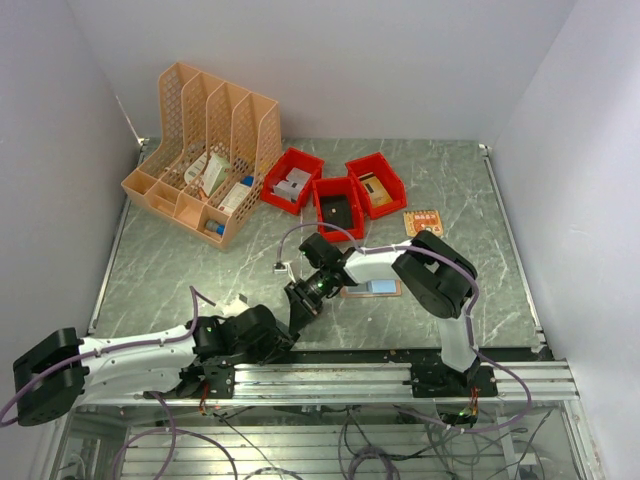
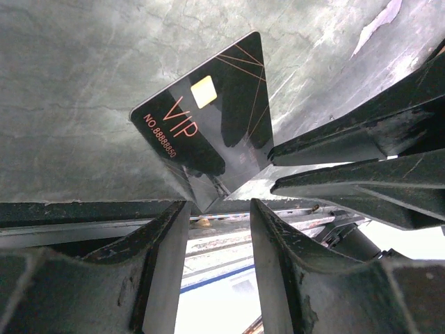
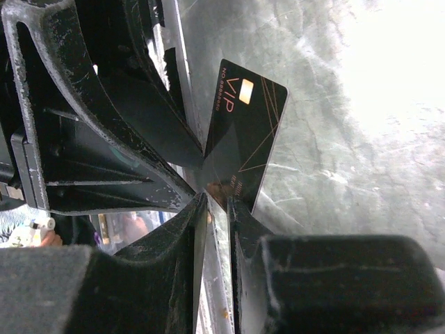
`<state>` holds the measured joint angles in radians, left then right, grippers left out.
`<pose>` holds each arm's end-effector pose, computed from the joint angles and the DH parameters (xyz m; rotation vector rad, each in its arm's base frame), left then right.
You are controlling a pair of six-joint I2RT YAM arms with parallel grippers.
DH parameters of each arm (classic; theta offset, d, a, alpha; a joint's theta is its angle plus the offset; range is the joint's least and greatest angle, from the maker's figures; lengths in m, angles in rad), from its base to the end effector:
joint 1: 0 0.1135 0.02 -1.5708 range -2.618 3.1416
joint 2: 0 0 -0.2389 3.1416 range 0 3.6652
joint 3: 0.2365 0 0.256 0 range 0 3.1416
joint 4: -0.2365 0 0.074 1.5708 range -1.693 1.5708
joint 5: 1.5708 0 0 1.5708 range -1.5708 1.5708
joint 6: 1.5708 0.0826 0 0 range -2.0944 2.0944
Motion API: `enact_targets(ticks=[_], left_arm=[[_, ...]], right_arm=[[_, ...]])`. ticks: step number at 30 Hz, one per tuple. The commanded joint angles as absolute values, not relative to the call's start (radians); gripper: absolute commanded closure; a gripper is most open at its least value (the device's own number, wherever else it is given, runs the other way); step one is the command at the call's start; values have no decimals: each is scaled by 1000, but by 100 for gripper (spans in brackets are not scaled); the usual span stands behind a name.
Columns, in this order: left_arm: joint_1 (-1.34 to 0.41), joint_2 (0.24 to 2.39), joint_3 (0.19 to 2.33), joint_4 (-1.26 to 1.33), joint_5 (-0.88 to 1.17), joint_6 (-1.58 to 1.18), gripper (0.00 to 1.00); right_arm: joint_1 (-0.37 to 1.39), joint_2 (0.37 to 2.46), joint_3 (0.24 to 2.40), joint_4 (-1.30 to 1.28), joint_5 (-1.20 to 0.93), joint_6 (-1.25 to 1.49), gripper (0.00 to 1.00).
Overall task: Put the credit cards into the card holder
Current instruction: Pick up the credit card from the center of the board.
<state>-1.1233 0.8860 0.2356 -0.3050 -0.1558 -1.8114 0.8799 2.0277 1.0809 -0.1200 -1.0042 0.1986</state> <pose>0.0951 -0.1685 0.0685 -1.0100 2.6131 -0.8627 0.1863 0.3347 0.0573 1.2068 -2.3121 -1.5580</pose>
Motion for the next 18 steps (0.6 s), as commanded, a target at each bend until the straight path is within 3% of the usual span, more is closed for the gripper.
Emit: enact_targets(ticks=[1, 15, 18], left_arm=[[-1123, 867, 238, -303, -237, -1818, 50], [-1123, 867, 223, -300, -230, -1828, 49], [-1123, 866, 222, -298, -230, -1829, 49]], right_arm=[[901, 2014, 1079, -107, -1023, 202, 81], [867, 1982, 1122, -164, -976, 135, 82], [859, 1988, 1126, -187, -897, 122, 88]])
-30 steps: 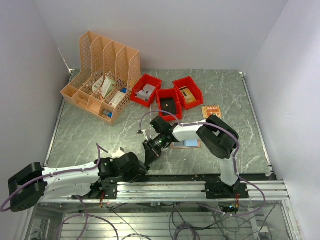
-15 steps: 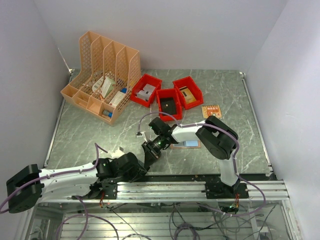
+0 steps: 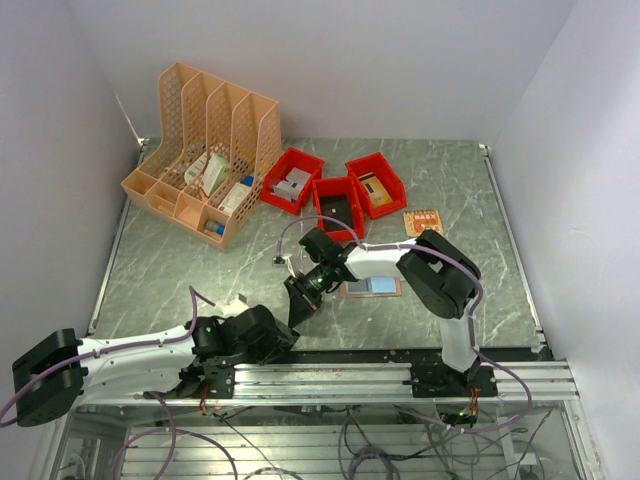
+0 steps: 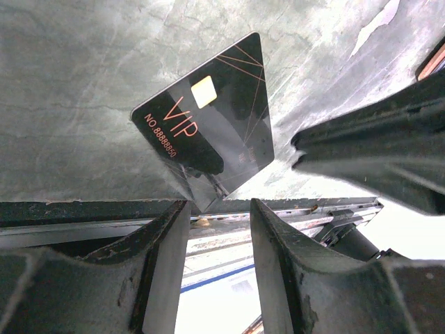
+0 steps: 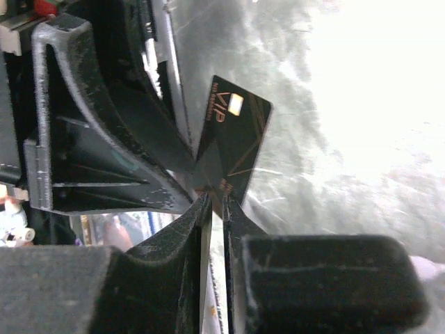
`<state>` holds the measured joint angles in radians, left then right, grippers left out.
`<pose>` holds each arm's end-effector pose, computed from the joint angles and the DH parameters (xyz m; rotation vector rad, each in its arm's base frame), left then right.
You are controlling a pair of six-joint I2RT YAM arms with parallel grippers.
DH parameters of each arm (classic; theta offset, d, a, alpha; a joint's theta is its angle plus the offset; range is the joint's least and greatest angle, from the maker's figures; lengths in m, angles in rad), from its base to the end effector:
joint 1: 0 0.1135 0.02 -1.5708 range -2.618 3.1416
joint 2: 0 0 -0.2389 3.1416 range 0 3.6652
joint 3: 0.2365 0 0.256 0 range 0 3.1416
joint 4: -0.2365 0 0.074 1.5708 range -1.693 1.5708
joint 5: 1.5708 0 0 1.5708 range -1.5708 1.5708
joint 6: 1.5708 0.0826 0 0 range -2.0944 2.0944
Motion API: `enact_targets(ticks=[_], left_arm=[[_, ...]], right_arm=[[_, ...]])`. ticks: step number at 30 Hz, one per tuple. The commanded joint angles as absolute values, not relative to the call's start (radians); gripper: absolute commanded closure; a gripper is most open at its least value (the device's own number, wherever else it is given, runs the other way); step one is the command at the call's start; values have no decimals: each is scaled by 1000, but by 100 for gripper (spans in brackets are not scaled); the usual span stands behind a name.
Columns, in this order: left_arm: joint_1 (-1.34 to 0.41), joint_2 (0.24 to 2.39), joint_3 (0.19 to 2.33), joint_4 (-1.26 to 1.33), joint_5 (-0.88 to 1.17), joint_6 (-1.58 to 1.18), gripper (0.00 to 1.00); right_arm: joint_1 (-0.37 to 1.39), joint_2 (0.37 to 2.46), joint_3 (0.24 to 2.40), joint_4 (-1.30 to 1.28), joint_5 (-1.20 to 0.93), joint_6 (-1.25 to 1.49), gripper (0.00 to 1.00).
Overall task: Put the credit cards into the card holder
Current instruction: Pick up the credit card from the center of the board.
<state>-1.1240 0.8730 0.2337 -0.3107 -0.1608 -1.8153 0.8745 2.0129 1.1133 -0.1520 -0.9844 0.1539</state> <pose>0.0951 -0.1679 0.0697 -1.0148 2.6049 -0.8691 0.1931 0.3382 0.0679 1.2776 -2.3289 -1.5713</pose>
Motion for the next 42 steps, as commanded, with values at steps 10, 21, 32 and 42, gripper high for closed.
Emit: enact_targets(ticks=[10, 21, 32, 42], left_arm=[[-1123, 871, 218, -295, -227, -1834, 49], [-1123, 829, 209, -314, -251, -1835, 49], [-1123, 775, 248, -361, -299, -1800, 54], [-1124, 767, 289, -385, -310, -1767, 69]], right_arm=[[885, 2055, 1147, -230, -855, 98, 98], [914, 2078, 1145, -226, -881, 113, 100], [914, 2085, 1145, -224, -894, 122, 100], [913, 2085, 1146, -222, -897, 126, 100]])
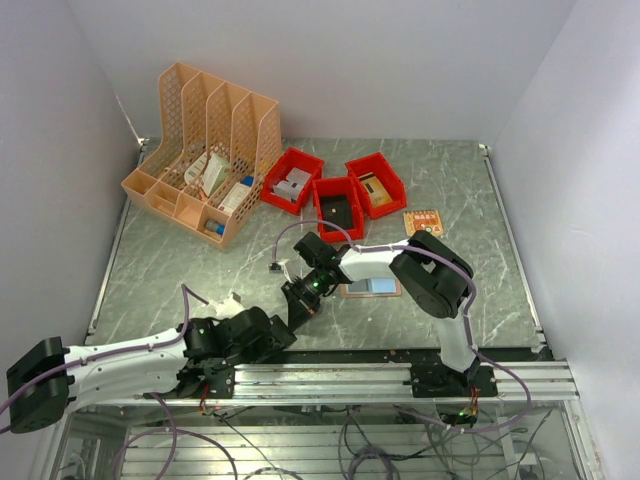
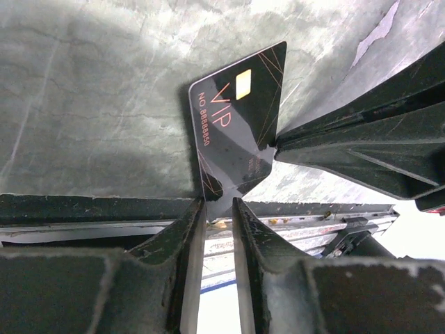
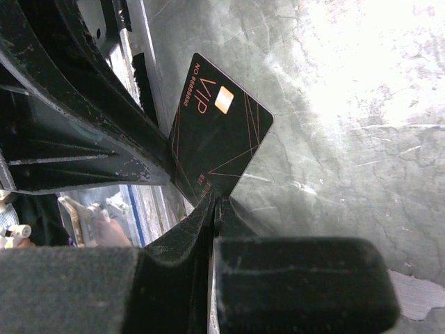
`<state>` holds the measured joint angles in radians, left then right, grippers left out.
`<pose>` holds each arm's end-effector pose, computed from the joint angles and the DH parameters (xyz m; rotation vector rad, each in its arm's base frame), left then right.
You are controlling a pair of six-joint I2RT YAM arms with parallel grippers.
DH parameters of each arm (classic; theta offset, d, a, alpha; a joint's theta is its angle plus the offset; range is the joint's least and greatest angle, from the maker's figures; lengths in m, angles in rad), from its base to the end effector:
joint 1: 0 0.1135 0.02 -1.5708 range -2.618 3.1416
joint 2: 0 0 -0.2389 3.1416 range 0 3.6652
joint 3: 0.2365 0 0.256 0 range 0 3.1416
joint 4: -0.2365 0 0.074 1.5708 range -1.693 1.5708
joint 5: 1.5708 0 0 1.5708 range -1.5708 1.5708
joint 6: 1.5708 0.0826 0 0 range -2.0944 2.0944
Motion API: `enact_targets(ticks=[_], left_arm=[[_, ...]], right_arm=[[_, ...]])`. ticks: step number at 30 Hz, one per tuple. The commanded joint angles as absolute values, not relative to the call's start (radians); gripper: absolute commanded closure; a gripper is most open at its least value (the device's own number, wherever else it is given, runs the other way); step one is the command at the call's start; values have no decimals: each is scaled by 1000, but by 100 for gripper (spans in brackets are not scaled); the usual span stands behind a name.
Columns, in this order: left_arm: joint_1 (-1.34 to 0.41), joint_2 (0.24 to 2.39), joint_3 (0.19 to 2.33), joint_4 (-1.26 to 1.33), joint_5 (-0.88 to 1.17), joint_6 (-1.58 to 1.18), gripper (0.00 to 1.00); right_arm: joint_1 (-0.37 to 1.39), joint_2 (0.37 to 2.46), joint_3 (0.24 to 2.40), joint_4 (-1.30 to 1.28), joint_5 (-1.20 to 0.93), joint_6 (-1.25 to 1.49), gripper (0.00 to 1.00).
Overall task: Put the credit cards into the card holder
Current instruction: Pick up the credit card from the center of the board.
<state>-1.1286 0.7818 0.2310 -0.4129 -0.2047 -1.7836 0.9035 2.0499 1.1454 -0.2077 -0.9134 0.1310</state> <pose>0.0932 -0.1576 0.0755 -0.9707 2.5817 -0.8254 0.1877 0.3438 0.0553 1.2973 -2.3723 -1.4572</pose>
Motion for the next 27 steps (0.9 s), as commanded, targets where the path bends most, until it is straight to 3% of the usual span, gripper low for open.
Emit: enact_targets(ticks=[1, 18, 21, 27], left_arm=[[-1124, 765, 291, -385, -310, -1763, 70], [-1126, 789, 300, -352, -320, -1727, 93], [-1125, 796, 296, -355, -320, -1720, 93], [-1126, 804, 341, -393, -351, -1601, 93]], right_arm=[[912, 2085, 1147, -222, -896, 125, 100], [879, 2063, 1145, -211, -925, 129, 98], [858, 2049, 1151, -215, -935, 117, 93], [749, 1954, 1205, -301, -921, -23, 70]])
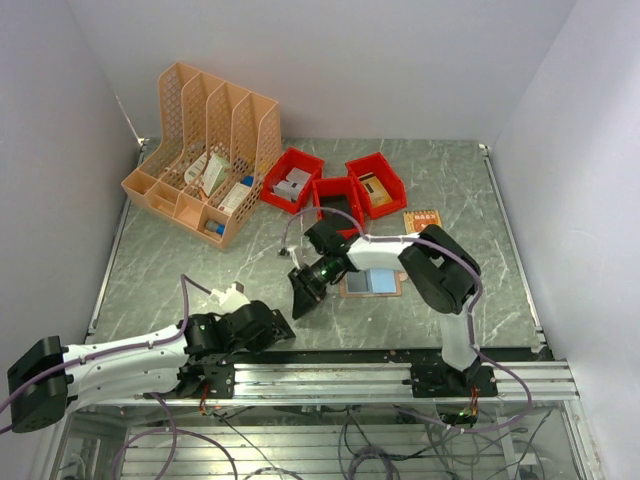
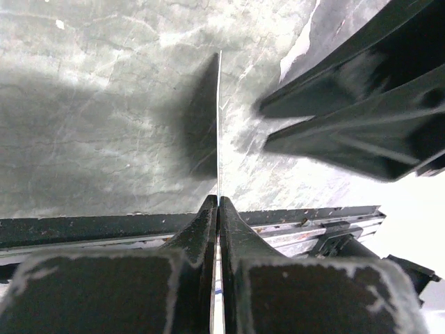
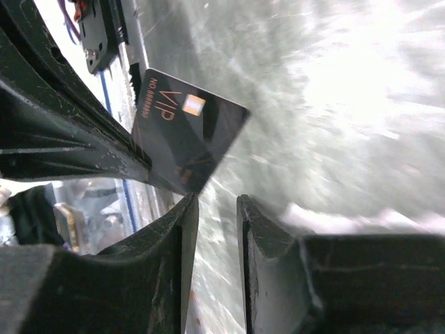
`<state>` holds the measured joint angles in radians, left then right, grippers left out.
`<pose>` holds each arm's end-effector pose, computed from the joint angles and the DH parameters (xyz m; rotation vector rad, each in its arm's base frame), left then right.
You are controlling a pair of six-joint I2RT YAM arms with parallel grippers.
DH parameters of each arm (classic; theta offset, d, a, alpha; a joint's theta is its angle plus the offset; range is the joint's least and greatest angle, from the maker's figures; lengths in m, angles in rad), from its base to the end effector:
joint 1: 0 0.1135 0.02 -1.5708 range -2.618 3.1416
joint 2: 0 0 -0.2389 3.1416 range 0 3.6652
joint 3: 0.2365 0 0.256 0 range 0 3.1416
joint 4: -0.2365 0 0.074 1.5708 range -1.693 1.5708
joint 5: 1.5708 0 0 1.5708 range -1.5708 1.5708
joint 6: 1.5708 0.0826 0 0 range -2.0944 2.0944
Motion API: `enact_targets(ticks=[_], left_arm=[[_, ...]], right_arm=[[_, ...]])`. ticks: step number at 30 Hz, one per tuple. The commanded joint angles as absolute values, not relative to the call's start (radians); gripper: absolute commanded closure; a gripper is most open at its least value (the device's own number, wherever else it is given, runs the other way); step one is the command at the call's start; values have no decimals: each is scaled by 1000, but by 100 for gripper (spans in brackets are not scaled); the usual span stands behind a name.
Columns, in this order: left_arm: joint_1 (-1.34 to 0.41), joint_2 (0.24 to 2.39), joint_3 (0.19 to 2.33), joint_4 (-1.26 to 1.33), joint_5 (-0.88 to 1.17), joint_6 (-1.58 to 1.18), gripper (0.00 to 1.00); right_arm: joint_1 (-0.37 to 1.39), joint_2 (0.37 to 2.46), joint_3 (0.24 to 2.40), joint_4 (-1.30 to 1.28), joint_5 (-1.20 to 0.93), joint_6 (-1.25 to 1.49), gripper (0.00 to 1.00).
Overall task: Put the credit cards into the card holder
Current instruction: Pick up the credit card from the center of the board.
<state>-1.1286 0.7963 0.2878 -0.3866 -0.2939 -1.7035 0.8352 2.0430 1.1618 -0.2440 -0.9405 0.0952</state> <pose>0.1052 -0.1662 0.0961 -0.8758 2.4807 -0.8520 0.2096 0.3311 0.0617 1.2631 -2.3990 -1.4973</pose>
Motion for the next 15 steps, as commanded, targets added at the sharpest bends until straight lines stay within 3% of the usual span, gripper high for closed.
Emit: enact_targets(ticks=[1, 10, 15], left_arm=[[-1126, 807, 351, -388, -360, -1566, 93], [-1124, 856, 331, 12, -353, -1160, 93], [-1116, 884, 273, 381, -285, -896, 93]], right_arm=[[717, 1930, 1213, -318, -930, -61, 70], [392, 1694, 1278, -589, -1161, -523, 68], [257, 1590, 1254, -604, -1213, -580, 58]])
